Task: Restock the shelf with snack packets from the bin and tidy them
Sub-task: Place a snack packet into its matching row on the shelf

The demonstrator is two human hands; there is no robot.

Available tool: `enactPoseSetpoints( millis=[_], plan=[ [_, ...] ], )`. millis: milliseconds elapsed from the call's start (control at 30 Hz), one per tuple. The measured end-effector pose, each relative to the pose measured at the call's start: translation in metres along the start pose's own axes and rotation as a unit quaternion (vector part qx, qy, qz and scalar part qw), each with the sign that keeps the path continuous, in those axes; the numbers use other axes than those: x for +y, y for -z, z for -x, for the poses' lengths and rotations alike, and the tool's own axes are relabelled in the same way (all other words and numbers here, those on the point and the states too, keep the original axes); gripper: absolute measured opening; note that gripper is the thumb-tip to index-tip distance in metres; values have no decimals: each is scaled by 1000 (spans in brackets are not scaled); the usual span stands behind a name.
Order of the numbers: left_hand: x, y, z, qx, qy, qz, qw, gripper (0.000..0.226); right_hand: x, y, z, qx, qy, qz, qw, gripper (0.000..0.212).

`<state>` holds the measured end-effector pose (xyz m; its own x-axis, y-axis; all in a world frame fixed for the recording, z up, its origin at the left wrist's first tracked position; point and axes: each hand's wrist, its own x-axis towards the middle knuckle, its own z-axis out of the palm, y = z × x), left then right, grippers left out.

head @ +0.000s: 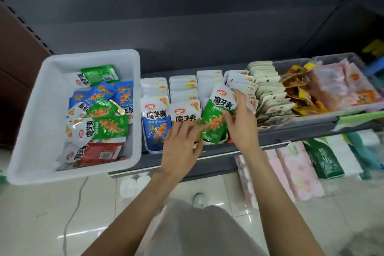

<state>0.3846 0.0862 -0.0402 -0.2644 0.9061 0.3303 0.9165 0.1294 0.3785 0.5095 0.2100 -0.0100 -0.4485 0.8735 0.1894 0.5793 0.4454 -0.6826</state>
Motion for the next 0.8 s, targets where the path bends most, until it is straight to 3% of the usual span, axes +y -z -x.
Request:
enactPoseSetpoints(
  millis=[200, 333, 433, 500, 567, 800],
  plan=[
    [6, -7, 1, 24, 18, -27, 999, 39, 13, 12, -13, 1, 151, 43, 988, 45],
    [8, -13, 4, 32, 29, -37, 998, 36, 20, -1, -5, -27, 182, 112, 977, 33],
    [16, -15, 4, 32, 24, -42, 998, 33, 16, -7, 2, 18, 139, 108, 984, 22],
    [22, -16, 4, 13, 20, -33, 999, 38, 12, -6, 0, 35, 84, 48, 995, 17],
    [24, -18, 3, 4, 24, -22, 999, 39, 9, -4, -3, 26, 58, 14, 998, 14],
    [23, -23, 6, -13, 22, -11, 1000, 42, 14, -9, 4, -34, 20, 90, 995, 19]
  ],
)
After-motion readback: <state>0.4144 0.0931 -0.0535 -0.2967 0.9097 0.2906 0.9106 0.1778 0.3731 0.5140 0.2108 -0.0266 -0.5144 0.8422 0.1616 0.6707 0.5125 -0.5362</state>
